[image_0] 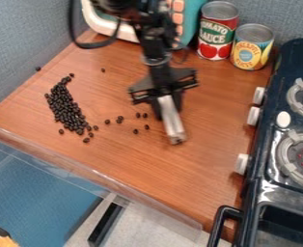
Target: Sweep into pile
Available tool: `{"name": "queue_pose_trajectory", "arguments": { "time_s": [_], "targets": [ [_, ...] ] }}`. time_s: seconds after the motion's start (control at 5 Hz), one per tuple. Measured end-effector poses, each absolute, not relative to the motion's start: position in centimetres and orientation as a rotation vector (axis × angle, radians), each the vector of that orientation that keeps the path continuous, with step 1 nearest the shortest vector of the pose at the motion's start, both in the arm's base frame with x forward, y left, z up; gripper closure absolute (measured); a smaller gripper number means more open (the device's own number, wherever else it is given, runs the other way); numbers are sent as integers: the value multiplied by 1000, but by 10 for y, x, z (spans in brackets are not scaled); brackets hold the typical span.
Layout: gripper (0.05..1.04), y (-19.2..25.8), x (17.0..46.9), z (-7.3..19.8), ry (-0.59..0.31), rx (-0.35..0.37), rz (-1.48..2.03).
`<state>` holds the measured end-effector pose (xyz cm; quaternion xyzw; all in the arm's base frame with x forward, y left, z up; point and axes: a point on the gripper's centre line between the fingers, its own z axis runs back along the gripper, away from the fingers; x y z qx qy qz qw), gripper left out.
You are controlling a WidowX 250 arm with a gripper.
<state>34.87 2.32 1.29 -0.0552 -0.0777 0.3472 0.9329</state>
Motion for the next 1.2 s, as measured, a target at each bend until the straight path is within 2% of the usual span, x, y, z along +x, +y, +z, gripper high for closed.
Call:
{"name": "queue_pose_trajectory", "arguments": {
  "time_s": [0.6,1.2],
  "targets": [
    [702,72,315,14,-174,-61,738],
    [703,98,301,16,-199,-14,752]
  ]
}}
